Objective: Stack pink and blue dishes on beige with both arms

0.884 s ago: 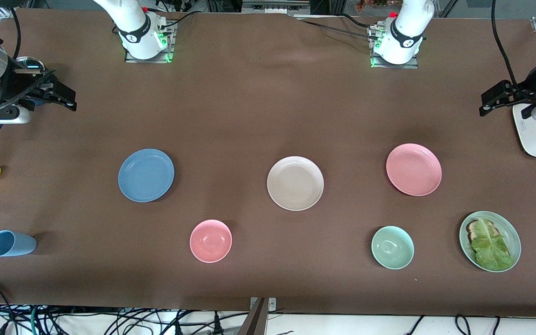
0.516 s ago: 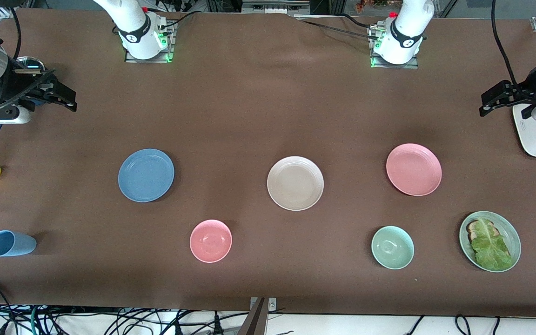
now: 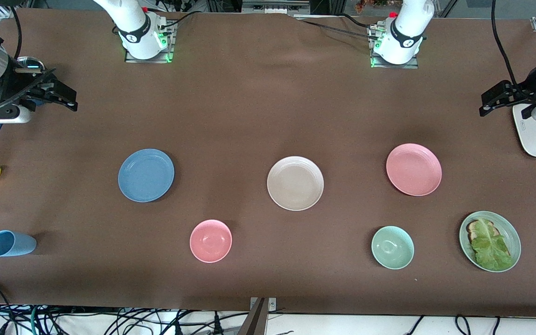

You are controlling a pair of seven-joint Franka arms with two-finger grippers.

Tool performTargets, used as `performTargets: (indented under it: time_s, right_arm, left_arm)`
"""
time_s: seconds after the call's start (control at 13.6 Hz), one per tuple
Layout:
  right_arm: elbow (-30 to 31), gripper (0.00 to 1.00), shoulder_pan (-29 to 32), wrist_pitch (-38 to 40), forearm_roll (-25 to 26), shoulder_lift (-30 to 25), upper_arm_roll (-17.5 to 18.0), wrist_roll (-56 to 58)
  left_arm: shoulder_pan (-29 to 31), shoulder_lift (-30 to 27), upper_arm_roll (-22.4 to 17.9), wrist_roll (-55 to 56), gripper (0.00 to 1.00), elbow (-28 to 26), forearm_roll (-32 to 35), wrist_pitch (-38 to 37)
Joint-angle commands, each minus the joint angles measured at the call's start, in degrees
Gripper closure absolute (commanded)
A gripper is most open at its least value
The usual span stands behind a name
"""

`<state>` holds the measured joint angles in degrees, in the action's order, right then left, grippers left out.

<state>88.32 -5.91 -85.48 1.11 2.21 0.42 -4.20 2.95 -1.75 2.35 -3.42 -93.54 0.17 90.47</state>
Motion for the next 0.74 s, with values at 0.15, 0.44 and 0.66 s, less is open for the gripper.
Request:
performTargets:
  time_s: [0.15,0.44,0.66]
  right_arm:
    - [-0.4,0.0,0.1,0.3,-0.8,-0.5,0.0,0.4]
    - [-0.5,0.0,0.1,0.7,-0.8,-0.5,0.1,0.1]
    - [-0.5,0.0,0.0,0.4,-0.8,-0.5,0.3,-0.3]
  left_arm:
    - [0.2,-0.4,-0.1,-0.9,0.0,-0.8,-1.0,0.9]
    - [0.2,-0.4,-0.1,-0.8,0.0,-0.8,-1.0,0.8]
    - [0.2,-0.3,-0.1,-0.9,0.0,-0.8,-1.0,0.9]
